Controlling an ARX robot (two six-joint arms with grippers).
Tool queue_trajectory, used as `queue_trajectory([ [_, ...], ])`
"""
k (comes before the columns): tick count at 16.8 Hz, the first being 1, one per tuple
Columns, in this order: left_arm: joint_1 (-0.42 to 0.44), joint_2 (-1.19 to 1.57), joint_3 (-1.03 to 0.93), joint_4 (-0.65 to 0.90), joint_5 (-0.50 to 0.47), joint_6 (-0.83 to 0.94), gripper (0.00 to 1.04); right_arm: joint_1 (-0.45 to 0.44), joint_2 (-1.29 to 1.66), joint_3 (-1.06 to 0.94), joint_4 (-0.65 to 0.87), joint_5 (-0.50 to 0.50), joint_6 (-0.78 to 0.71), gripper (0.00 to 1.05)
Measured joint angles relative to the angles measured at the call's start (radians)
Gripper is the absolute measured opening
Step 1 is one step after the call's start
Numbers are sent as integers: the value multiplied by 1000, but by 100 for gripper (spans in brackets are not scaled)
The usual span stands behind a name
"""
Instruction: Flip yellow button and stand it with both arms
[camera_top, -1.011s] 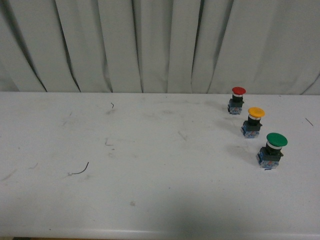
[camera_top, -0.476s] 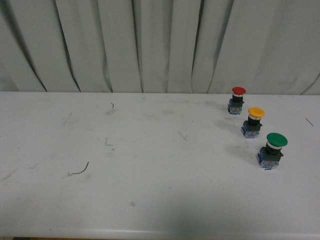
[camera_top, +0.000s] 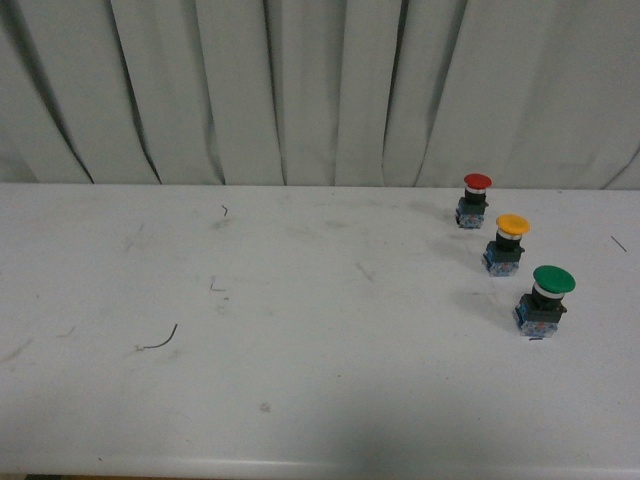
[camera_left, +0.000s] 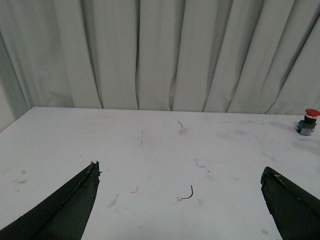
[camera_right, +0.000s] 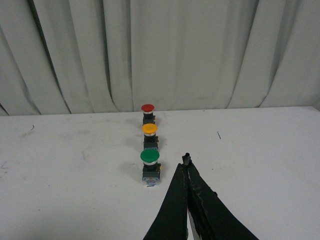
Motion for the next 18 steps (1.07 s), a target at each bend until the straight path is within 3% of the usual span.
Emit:
queue_trajectory([
  [2, 0, 0, 0, 0, 0, 0, 98, 0, 0, 0, 1, 0, 0, 7],
  [10, 0, 0, 0, 0, 0, 0, 98, 0, 0, 0, 1, 0, 0, 100],
  [18, 0, 0, 0, 0, 0, 0, 98, 0, 0, 0, 1, 0, 0, 98],
])
